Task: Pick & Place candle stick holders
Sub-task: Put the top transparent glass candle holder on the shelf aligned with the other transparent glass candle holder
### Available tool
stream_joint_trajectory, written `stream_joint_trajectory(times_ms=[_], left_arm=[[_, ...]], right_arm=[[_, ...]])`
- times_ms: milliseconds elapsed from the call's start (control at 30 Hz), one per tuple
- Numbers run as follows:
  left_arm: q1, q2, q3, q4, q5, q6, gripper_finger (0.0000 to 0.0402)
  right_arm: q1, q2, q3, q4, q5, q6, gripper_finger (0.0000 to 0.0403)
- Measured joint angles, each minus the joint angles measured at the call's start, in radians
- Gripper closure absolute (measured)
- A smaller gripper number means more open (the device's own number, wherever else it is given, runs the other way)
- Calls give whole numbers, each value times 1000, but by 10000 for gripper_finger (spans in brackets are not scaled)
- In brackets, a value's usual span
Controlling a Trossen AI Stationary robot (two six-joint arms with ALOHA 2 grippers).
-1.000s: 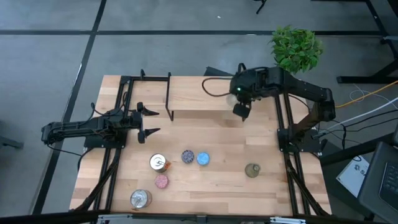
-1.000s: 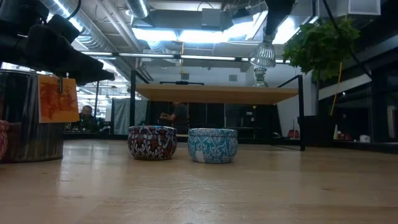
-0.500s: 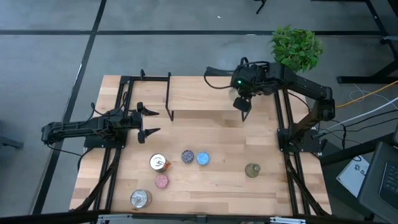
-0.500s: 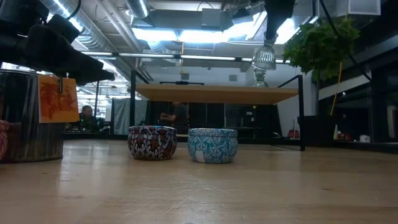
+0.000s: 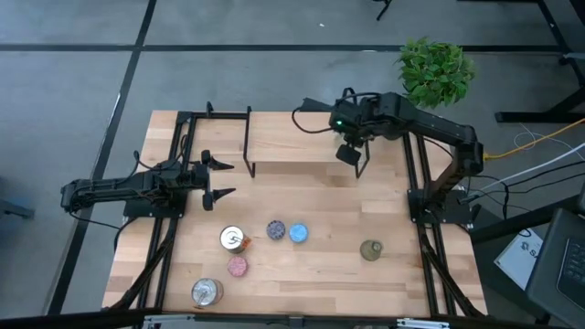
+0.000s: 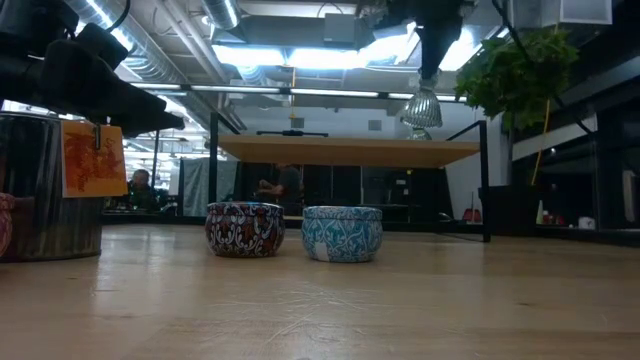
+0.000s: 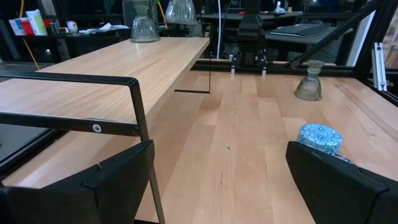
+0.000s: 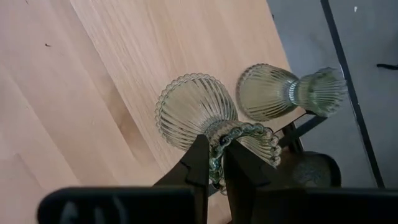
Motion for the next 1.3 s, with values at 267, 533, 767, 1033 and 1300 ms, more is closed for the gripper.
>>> stream_joint_trajectory(times_ms=[267, 533, 767, 1033, 1300], left_arm=[[0, 0, 0, 0, 0, 0, 38], [0, 0, 0, 0, 0, 0, 38], [0, 0, 0, 0, 0, 0, 38], [0, 0, 0, 0, 0, 0, 38], [0, 0, 0, 0, 0, 0, 38]], right_arm=[[-18, 44, 0, -36, 0, 0, 373], [-36, 43, -3, -43, 16, 18, 373], [-65, 43, -70, -32, 19, -2, 373], [-69, 43, -87, 24, 18, -35, 373], [-69, 43, -87, 15, 18, -38, 364]])
